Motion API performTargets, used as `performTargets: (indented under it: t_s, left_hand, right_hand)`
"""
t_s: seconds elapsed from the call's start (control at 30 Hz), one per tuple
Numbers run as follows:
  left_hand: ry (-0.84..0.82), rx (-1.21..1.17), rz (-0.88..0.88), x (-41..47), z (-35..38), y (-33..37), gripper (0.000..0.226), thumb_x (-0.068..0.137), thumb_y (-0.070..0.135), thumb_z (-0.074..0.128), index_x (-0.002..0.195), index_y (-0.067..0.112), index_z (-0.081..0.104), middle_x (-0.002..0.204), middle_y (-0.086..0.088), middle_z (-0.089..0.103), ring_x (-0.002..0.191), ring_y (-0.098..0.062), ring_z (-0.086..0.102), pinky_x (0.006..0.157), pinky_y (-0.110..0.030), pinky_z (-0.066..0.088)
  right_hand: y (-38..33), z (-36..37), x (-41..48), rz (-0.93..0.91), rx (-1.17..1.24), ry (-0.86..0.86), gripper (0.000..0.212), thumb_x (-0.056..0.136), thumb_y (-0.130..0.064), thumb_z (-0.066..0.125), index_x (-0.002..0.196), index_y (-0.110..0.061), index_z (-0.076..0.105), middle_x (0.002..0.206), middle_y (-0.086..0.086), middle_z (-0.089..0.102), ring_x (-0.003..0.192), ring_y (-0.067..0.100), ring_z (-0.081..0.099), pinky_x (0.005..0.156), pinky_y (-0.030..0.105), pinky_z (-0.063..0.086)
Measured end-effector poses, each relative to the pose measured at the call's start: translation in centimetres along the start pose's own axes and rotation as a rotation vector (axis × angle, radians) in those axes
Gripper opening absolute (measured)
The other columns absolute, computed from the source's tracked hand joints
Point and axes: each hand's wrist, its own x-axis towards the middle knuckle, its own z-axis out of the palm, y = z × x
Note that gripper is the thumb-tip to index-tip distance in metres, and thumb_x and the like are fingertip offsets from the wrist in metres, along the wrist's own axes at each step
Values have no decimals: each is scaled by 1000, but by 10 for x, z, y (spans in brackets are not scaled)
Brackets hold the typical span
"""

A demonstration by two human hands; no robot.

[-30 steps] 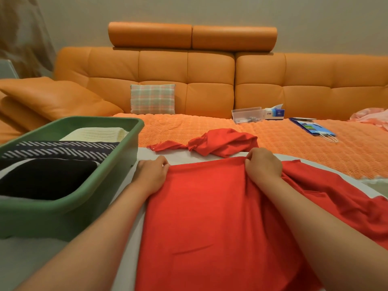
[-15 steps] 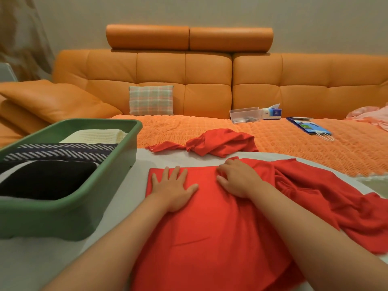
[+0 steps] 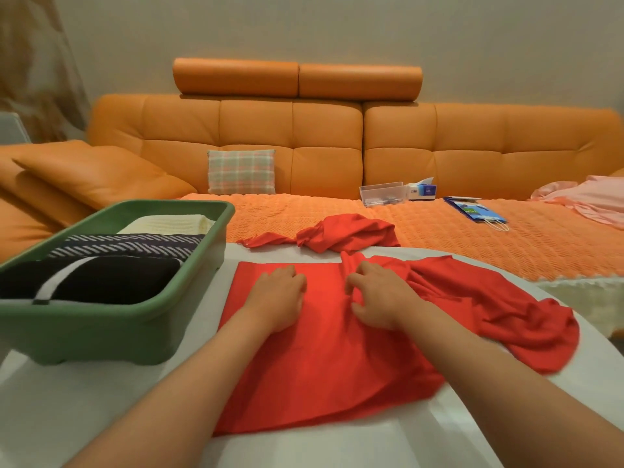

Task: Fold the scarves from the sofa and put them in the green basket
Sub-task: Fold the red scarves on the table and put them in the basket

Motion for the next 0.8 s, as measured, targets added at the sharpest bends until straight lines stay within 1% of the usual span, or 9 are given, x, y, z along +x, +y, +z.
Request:
performTargets:
  t_s: [0.07, 0.17, 0.27, 0.33, 0.43, 0.53, 0.63, 0.7, 0.8]
  left_hand:
    - [-100, -74, -40, -20, -7, 9, 27, 100, 34, 41, 117, 20, 56, 120, -6, 50, 116, -29, 50, 90, -41, 44]
    - [-222, -104, -122, -52, -8, 15, 46, 99, 53, 38, 129, 19, 49, 134, -7, 46, 126, -29, 42, 103, -48, 40]
    - [-311, -193, -191, -80, -2, 18, 67, 96, 67, 30, 153, 31, 24, 161, 0, 20, 149, -26, 16, 118, -56, 16]
    - [-355, -194, -186, -94, 1, 18, 73, 94, 72, 24, 157, 39, 7, 166, 6, -1, 152, -23, -5, 119, -59, -2]
    - [-404, -124, -182, -105, 1, 7, 72, 92, 76, 21, 154, 47, -2, 165, 8, -12, 151, -23, -14, 117, -61, -8]
    - [-453, -49, -243, -101, -13, -5, 69, 95, 64, 27, 156, 43, 3, 166, 1, -6, 152, -27, -8, 118, -60, -6]
    - [-424, 38, -275, -92, -26, 0, 68, 93, 48, 34, 156, 24, 23, 165, -9, 9, 152, -30, 2, 120, -57, -1]
    - [-337, 9, -261, -86, -31, 16, 62, 93, 38, 37, 151, 15, 34, 162, -10, 19, 150, -28, 12, 120, -52, 10]
    - [-103, -48, -123, -75, -35, 49, 53, 91, 29, 44, 143, 22, 42, 149, -4, 40, 137, -26, 36, 109, -42, 29]
  right_hand:
    - [-12, -4, -17, 12, 78, -42, 17, 85, -33, 58, 100, -26, 61, 107, 0, 51, 105, 23, 55, 89, 35, 43]
    - [-23, -7, -44, 22, 164, -167, 8, 82, -31, 61, 90, -28, 62, 100, -4, 50, 97, 20, 57, 85, 31, 45]
    - [-27, -15, -71, 26, 253, -239, 26, 76, -23, 64, 102, -28, 61, 104, -4, 47, 95, 18, 53, 87, 30, 44]
    - [-28, -21, -87, 39, 233, -248, 42, 73, -22, 63, 113, -30, 54, 112, -4, 44, 101, 18, 51, 91, 34, 44]
    - [-28, -20, -105, 108, 145, -251, 53, 70, -26, 60, 121, -34, 46, 123, -3, 38, 114, 20, 46, 99, 40, 42]
    - [-33, -19, -113, 136, 186, -285, 52, 78, -29, 64, 128, -30, 50, 121, 1, 42, 116, 21, 47, 99, 31, 42]
    - [-43, -23, -116, 101, 342, -262, 52, 83, -24, 64, 134, -30, 55, 123, -1, 50, 112, 17, 53, 96, 25, 42]
    - [-44, -26, -117, 108, 508, -151, 49, 82, -17, 62, 129, -31, 61, 125, -5, 56, 111, 13, 57, 96, 24, 45]
    - [-25, -28, -112, 207, 592, 132, 41, 81, -5, 56, 114, -26, 69, 118, -7, 63, 109, 13, 60, 98, 26, 45]
